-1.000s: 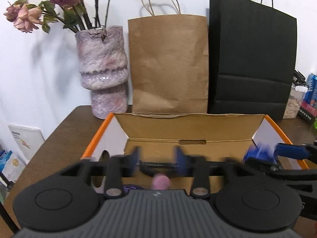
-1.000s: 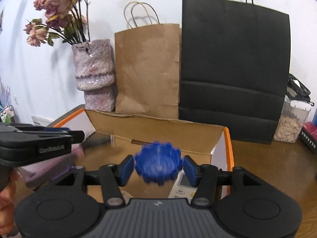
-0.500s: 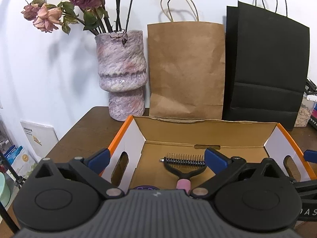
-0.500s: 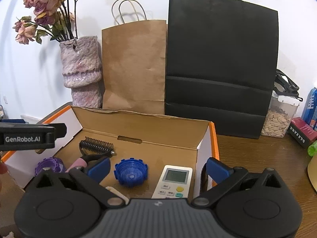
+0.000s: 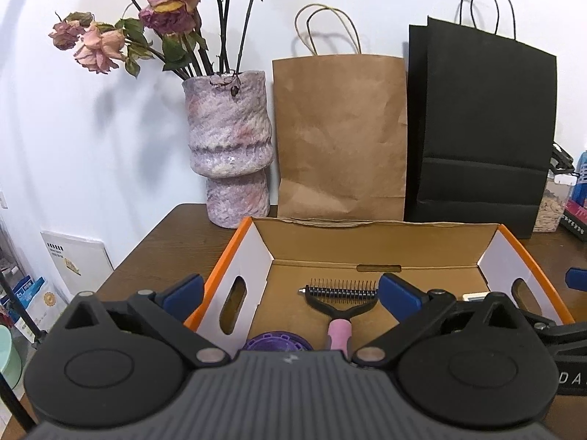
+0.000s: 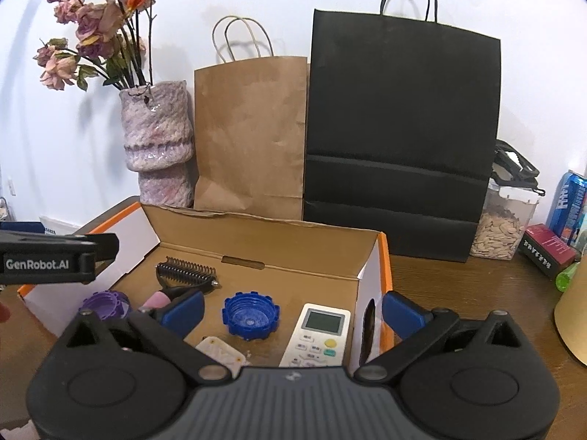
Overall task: Organize rigid objects
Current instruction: 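Open both tools to drop the brush and cap into the box, then move both tools back from the box toward the remaining items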
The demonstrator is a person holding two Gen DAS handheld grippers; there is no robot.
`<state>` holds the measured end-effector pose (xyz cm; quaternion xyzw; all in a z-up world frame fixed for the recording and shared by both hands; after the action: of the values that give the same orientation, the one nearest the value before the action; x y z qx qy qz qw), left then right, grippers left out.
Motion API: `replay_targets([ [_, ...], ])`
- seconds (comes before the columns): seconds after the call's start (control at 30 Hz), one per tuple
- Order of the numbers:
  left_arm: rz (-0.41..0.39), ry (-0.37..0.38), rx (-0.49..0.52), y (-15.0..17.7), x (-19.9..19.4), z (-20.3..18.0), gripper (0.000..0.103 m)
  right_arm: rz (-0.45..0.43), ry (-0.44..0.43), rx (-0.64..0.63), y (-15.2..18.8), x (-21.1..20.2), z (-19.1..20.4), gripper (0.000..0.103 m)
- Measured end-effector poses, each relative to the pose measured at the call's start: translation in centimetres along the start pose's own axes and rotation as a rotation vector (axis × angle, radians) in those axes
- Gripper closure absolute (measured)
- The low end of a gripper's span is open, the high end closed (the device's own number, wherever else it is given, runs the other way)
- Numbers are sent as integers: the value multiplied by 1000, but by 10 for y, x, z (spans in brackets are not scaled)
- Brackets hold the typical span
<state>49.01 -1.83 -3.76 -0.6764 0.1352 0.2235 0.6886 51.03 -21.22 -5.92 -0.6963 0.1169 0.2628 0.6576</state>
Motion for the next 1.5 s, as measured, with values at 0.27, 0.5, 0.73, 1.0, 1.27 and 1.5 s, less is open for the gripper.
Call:
replay_targets([
  [0.27, -18, 15, 3, 7, -25, 3, 0, -19, 2, 4, 8, -24, 2, 0],
  [0.5, -34, 37, -1, 11, -51, 6, 0, -36, -6, 6, 16, -48, 3, 0],
  [0.73, -63, 64, -1, 16, -82, 8, 0, -62, -21, 11, 22, -76, 7, 0],
  [1.0, -67, 80, -2, 31, -110, 13, 0, -87, -34, -6, 37, -108, 16, 0],
  [1.27, -46, 97, 11, 52, -132, 17, 0, -92, -42, -18, 59, -137, 22, 0],
  [1.5, -27, 106, 16, 73, -151, 20, 0, -91, -52, -13, 76, -157, 24, 0],
])
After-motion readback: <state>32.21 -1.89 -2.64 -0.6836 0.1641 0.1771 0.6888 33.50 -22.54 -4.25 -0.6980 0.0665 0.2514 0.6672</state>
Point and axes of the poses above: each gripper's, at about its wrist camera, not at the fingertips, and x roughly the way its jaws point, z to its left, y to its underside, the point moved 3 cm from there along x, roughly the way its jaws point, and after that the axes turned 1 degree about z, right-handed, at the moved point
